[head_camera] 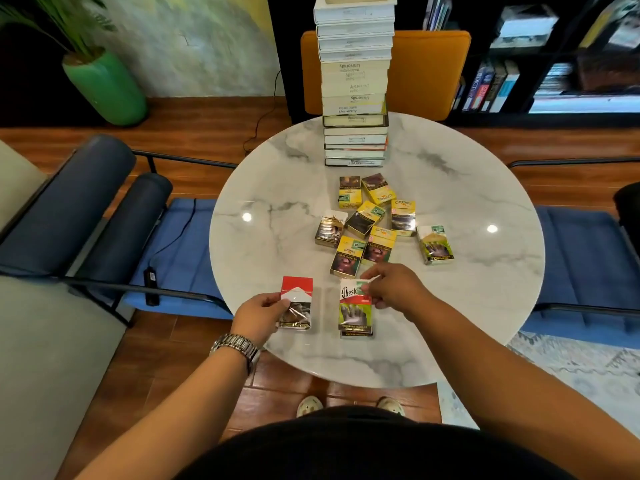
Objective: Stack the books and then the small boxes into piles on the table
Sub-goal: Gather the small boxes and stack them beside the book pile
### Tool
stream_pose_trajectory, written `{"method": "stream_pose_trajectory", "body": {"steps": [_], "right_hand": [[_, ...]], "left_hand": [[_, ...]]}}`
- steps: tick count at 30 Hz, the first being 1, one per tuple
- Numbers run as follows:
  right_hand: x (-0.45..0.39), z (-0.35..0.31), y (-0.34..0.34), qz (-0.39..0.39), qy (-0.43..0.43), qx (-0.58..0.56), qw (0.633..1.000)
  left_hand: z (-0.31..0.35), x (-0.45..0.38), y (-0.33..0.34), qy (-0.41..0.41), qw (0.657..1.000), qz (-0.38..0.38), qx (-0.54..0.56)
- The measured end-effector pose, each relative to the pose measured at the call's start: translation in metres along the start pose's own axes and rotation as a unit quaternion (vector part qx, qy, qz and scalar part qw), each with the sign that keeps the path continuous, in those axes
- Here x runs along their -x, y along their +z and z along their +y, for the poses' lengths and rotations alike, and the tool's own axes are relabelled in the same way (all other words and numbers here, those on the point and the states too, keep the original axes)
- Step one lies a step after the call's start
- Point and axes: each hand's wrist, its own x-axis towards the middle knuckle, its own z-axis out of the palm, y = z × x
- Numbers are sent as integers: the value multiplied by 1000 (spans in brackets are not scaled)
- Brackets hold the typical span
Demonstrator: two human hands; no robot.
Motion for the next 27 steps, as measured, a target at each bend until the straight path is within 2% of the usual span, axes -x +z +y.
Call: {"method": "stream_pose_trajectory", "body": {"steps": [3,6,8,10,13,20,24,27], "right_hand": [[-6,7,3,12,-10,37,999],[-4,12,1,69,-55,106,990],[4,12,-3,94,-67,60,992],[15,9,-5,58,-54,-5,997],[24,9,-1,-3,-36,-26,999],[17,21,7,19,12,20,1000],[15,25,8,19,9,46,999],[6,27,-13,71,-23,67,995]], "left_hand": [[10,10,9,13,1000,-19,13],[20,17,21,25,999,-35,25],[28,21,29,34,998,-50,30],[34,23,39,39,997,-66,26],[43,28,54,48,995,-88,10],[44,28,72,53,989,-109,-80],[43,25,74,44,986,-117,-109],[44,18,68,47,989,-94,-108]]}}
